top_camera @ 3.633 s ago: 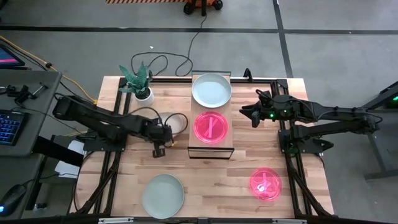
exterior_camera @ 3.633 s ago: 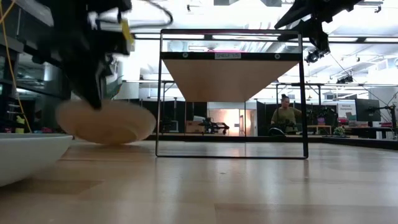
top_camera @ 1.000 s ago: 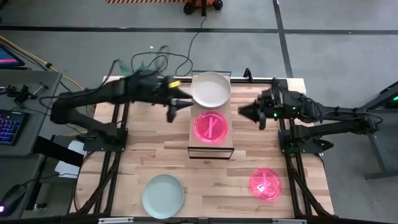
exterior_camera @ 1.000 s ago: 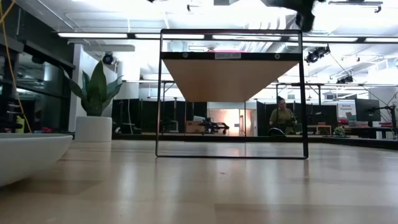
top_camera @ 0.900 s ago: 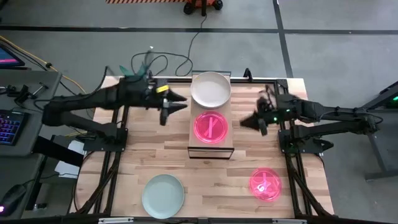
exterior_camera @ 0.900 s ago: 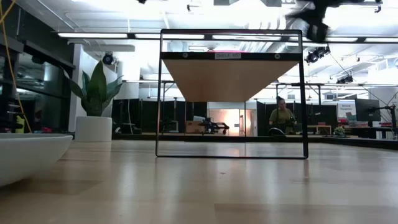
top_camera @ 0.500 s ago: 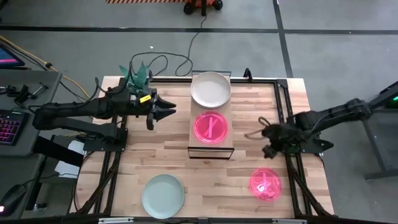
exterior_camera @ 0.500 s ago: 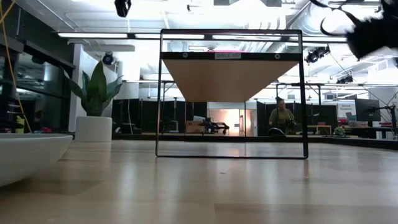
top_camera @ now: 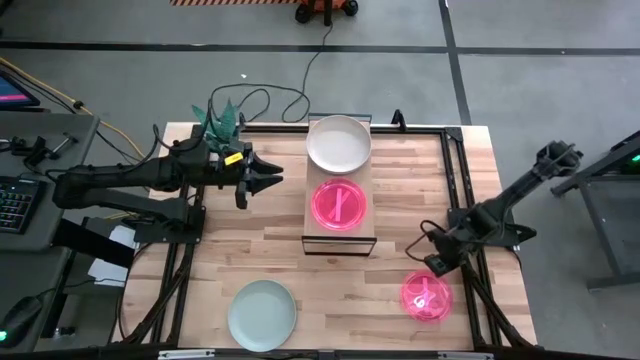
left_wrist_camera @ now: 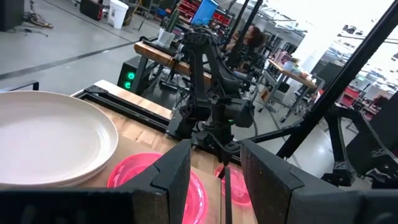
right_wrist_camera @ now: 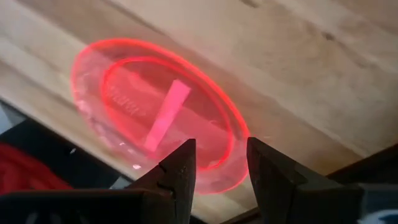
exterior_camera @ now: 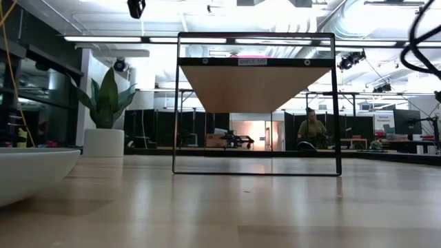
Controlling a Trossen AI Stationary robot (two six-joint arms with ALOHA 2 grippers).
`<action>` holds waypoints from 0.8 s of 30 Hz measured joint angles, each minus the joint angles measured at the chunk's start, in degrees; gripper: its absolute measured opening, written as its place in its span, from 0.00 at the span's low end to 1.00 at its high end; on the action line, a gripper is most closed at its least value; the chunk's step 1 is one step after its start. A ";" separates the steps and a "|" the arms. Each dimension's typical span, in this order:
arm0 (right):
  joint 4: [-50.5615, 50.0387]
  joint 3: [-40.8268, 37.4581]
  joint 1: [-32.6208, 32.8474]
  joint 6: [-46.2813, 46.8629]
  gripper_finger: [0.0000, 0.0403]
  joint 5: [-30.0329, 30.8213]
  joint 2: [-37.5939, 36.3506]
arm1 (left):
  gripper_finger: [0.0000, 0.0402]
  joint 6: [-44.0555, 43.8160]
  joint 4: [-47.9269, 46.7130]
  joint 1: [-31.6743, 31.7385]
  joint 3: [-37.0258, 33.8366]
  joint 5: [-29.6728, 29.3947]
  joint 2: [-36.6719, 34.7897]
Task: Place and stack plates onto a shelf
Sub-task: Stack the pink plate on top of the stacked pink plates on the shelf
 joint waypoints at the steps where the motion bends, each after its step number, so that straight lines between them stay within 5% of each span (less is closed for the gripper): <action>1: -0.46 -0.01 0.71 0.83 0.31 1.09 0.11 | 0.32 0.00 0.00 0.00 0.00 0.00 0.02; 10: 1.45 -0.01 4.84 4.32 0.31 5.56 5.78 | 0.32 0.00 0.00 0.00 0.00 0.00 0.04; 24: 11.02 0.36 6.39 2.26 0.25 3.70 18.62 | 0.32 0.02 -0.22 0.00 0.00 0.00 0.04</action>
